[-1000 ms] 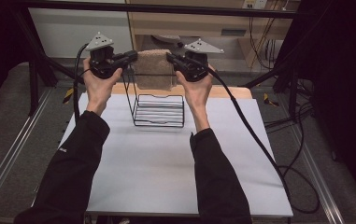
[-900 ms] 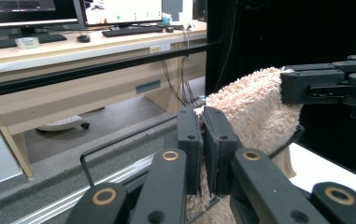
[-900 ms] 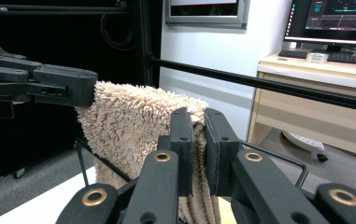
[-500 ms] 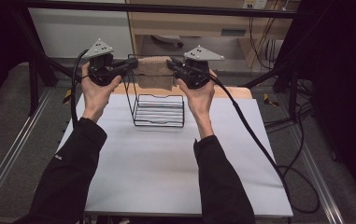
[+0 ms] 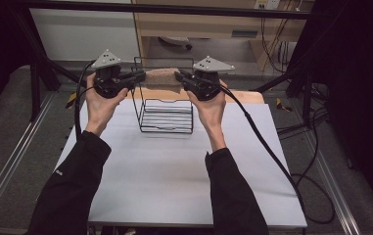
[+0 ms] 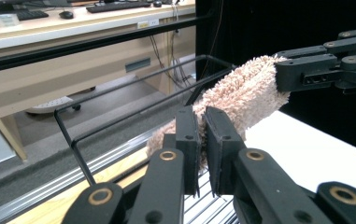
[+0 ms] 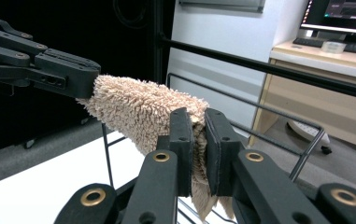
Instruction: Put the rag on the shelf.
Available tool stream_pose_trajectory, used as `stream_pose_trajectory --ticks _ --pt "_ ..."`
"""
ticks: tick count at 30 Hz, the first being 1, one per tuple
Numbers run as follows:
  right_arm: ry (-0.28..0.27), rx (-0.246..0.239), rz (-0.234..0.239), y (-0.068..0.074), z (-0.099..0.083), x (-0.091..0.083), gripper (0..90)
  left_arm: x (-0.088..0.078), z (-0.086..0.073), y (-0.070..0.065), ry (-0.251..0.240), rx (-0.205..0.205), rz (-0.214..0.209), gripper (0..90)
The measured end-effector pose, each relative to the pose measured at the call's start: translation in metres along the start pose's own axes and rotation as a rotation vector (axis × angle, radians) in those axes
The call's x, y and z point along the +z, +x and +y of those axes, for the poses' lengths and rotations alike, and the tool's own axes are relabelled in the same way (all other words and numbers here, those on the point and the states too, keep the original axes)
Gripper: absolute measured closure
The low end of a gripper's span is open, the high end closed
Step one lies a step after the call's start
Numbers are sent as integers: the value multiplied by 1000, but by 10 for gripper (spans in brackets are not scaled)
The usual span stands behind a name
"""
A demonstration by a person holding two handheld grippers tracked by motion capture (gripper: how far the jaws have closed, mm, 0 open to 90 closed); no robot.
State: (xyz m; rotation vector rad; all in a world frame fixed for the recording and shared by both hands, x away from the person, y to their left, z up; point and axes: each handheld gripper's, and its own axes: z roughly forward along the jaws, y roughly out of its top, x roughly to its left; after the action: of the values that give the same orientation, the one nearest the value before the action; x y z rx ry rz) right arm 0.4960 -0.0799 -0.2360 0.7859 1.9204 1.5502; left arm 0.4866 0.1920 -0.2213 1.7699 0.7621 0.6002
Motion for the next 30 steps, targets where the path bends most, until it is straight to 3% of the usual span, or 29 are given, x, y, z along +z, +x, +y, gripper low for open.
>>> stream_pose_trajectory --ticks 4,8,13,16,22,30 --pt "3 2 2 0 -3 0 827 -2 3 0 1 -15 -3 800" --pt "3 -2 1 0 -3 0 827 -4 13 -1 -25 -58 -7 780" --pt "7 -8 10 0 -7 0 827 2 18 0 -7 -91 10 836" --pt "15 -21 9 1 -8 1 827 5 15 2 16 -125 -8 879" --pt "25 -26 15 2 -8 0 821 3 3 -3 52 -109 -44 894" --pt "50 -17 35 3 -8 -1 749 2 -8 -3 78 -94 -37 894"
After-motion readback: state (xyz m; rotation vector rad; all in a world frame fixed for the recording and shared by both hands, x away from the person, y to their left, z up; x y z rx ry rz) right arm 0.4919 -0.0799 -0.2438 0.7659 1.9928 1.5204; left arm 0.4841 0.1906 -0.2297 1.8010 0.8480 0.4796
